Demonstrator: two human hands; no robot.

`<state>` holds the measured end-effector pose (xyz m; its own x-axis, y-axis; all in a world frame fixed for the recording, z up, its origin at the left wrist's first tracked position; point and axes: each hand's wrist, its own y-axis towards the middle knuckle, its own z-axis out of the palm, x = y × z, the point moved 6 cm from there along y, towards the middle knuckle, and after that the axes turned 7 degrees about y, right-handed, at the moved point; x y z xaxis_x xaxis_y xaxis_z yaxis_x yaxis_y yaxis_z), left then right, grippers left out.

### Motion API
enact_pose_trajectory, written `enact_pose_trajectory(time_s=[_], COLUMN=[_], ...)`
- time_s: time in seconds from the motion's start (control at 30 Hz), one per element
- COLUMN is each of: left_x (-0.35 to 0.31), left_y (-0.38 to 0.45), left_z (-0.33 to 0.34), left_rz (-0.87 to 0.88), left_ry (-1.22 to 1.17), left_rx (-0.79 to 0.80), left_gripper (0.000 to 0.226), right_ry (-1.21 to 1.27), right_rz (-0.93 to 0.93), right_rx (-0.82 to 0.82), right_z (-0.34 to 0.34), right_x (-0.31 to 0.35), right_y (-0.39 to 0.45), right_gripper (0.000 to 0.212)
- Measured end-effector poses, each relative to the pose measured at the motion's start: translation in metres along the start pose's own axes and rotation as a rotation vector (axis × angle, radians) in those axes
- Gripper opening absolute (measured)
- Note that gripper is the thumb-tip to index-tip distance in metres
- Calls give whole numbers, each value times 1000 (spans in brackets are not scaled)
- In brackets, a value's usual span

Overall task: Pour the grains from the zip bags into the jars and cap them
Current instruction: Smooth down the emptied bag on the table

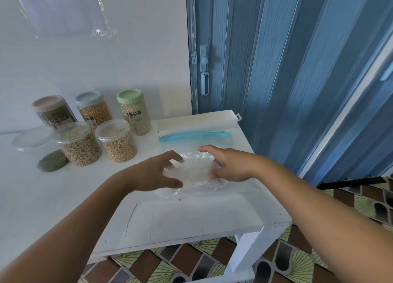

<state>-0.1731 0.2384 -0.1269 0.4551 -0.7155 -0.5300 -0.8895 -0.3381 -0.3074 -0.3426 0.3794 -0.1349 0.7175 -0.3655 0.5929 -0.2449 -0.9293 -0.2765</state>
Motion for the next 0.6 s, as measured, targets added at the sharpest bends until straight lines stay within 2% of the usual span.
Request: enact_pose_trajectory(time_s=[0.07,0.13,0.27,0.4,0.5,0.6], left_x=[-7,-9,10,31,39,44], left_y=[-5,-4,12,30,42,50], left_z=[-7,-5,3,6,14,20], left_rz=[16,23,-22,-106,-159,-187], left_ry=[63,122,46,-79,-102,-101], left_rx=[-66,-76,-34,7,80,101], left_gripper=[83,88,66,53,50,52], right_ry=[13,30,46,-146,-470,-567], right_rz=[38,74,123,71,-85,-141], right_rx=[37,73,93,-100,-297,-312], right_z=[-1,-1,1,-10,-10,11], right_x=[-5,-11,-18,-15,2,-5], right_y=[8,15,22,28,25,28], right_gripper=[76,78,84,86,63,41])
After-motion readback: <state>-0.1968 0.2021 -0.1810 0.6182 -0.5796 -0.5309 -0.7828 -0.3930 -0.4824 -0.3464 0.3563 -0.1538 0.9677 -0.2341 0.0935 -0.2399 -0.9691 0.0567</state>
